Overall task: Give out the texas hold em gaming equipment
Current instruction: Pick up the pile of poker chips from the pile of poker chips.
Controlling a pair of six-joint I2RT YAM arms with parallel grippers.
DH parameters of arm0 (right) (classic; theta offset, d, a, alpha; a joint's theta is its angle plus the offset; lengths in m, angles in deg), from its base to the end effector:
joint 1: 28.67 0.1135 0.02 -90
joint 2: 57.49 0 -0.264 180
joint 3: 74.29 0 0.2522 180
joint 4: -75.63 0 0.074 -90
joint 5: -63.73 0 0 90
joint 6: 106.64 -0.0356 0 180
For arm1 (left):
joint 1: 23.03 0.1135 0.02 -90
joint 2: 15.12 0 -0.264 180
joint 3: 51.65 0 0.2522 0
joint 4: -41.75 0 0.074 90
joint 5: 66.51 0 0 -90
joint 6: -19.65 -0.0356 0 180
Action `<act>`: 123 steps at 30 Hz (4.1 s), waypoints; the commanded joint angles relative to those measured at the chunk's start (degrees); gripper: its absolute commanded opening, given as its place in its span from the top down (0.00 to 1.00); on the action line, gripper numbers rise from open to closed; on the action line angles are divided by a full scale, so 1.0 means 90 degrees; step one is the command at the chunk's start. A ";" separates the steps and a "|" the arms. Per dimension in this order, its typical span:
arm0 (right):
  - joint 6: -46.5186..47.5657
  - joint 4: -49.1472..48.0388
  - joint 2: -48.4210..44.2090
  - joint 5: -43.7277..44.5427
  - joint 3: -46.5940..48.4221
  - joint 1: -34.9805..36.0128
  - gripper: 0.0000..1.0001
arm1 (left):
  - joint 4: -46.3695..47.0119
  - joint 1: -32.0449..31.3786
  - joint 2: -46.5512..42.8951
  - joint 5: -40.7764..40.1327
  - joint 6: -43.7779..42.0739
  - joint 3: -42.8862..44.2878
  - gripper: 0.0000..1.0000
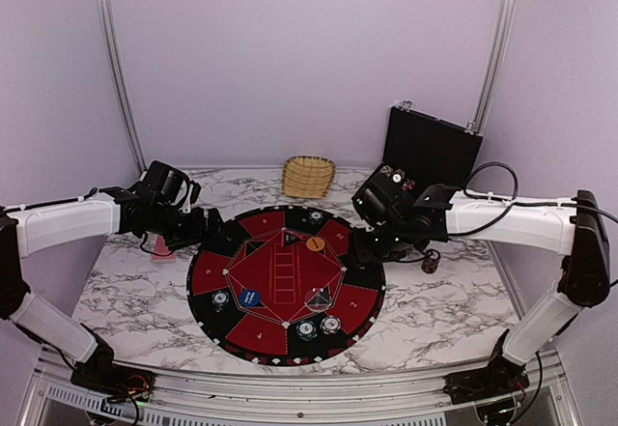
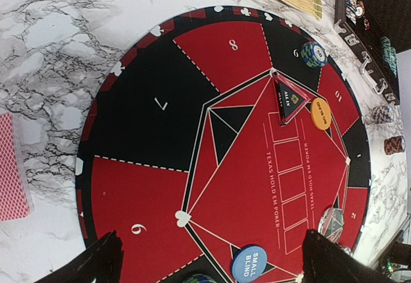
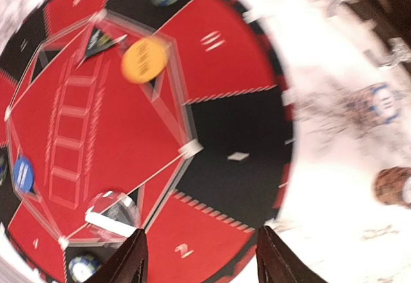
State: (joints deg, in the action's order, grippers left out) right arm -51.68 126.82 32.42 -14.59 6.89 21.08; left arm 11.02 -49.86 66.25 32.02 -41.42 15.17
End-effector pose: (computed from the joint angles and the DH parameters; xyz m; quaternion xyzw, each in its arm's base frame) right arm 0.2145 0.2422 0.2450 -0.0968 0.9562 0.1015 0.2569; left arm 0.2665 -0.1407 0.2336 0.0114 0.9226 -0.2382 0.3032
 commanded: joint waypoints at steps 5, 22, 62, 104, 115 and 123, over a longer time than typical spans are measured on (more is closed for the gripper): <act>0.1105 0.0018 -0.0222 0.0156 0.0270 -0.1715 0.43 | 0.0118 0.0032 0.0135 0.0063 -0.0099 0.0142 0.01; 0.1958 -0.0675 0.0888 -0.0541 0.0562 -0.3243 0.32 | -0.0136 0.0027 0.0123 -0.0080 -0.0087 0.0345 0.01; 0.1958 -0.1122 0.2007 -0.0264 0.0514 -0.3438 0.44 | -0.0179 0.0039 0.0068 -0.0134 -0.0066 0.0296 0.01; 0.1900 -0.0416 0.1485 -0.0138 0.1114 -0.2790 0.69 | -0.0106 0.0263 -0.0063 0.0030 -0.0028 0.0140 0.01; 0.1594 -0.0032 0.1736 -0.0040 0.1786 -0.1370 0.69 | -0.0025 0.0711 -0.0331 0.0265 -0.0089 -0.0197 0.01; 0.1274 0.0159 0.2252 -0.0010 0.2361 0.0014 0.69 | 0.0001 0.0922 -0.0431 0.0311 -0.0171 -0.0367 0.01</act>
State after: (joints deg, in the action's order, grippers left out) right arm -37.89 126.75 49.80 -15.44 24.55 16.60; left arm 10.72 -42.45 64.15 34.04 -41.57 12.67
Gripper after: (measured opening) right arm 0.406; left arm 0.989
